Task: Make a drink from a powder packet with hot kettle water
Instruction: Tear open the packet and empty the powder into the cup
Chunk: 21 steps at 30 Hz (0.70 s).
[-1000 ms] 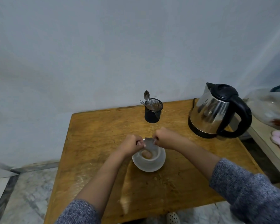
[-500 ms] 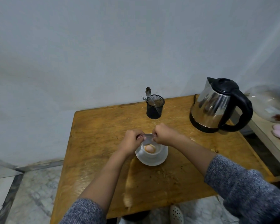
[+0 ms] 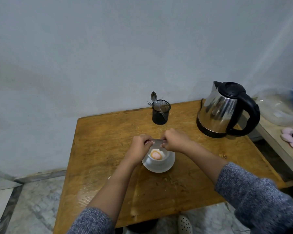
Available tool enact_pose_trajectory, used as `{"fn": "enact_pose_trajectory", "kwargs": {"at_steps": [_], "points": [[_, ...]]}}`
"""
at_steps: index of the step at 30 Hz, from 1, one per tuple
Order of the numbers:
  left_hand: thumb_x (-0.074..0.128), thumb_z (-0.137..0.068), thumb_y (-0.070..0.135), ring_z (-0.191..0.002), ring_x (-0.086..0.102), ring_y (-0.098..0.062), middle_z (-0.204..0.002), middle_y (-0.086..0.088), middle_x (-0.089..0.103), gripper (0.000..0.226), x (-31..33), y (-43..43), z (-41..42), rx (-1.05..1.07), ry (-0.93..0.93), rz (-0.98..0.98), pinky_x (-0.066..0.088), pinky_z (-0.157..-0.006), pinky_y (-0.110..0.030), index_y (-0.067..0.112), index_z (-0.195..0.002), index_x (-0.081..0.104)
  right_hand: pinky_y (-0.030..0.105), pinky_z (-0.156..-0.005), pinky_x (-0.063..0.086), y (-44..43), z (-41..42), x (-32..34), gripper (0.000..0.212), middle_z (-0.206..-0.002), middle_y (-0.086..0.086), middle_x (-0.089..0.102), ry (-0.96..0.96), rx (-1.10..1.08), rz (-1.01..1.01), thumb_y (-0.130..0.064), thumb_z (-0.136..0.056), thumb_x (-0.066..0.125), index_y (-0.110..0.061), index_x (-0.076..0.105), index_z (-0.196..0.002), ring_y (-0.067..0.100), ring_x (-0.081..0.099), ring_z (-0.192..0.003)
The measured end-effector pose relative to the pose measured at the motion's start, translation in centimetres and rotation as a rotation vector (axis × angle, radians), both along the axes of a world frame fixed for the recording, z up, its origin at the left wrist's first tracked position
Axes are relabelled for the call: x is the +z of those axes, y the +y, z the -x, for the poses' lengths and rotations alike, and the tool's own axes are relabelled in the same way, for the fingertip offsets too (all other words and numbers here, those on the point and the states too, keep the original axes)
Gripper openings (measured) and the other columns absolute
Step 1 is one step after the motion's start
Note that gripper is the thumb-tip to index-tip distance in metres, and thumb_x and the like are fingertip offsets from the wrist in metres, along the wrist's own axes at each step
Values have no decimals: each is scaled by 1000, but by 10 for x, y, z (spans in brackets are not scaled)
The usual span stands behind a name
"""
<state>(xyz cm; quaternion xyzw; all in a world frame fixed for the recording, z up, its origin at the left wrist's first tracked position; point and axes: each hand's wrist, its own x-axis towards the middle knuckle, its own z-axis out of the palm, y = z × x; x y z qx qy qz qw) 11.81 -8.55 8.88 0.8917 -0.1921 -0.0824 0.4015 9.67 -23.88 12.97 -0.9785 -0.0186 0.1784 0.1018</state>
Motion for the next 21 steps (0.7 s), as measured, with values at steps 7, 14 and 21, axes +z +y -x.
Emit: {"fn": "enact_pose_trajectory", "kwargs": {"at_steps": [7,14,21], "points": [[63,-83,12,-84,58,-19,-94,-13,68,13,0,0,1,-27,15,-3,46,-73,-27,5,-91,70,23,-46,29,-2,5,2,34,-57,-9,43,-22,-38,-66,-30,-91,55,-25,51,-57,11,41,-53],[62,-84,12,-79,53,-15,-86,-6,61,11,2,14,4,-3,17,14,36,-61,-11,5,-88,69,28,-50,32,3,4,2,27,-59,0,45,-20,-35,-109,-23,-88,59,-14,56,-62,17,43,-56],[55,-88,16,-76,58,-13,-82,-1,64,12,0,51,15,174,78,187,45,-68,-24,25,-82,61,21,-52,40,41,-6,-6,16,-60,-5,54,-84,-219,-500,-4,-82,60,-16,62,-72,7,50,-58]]}}
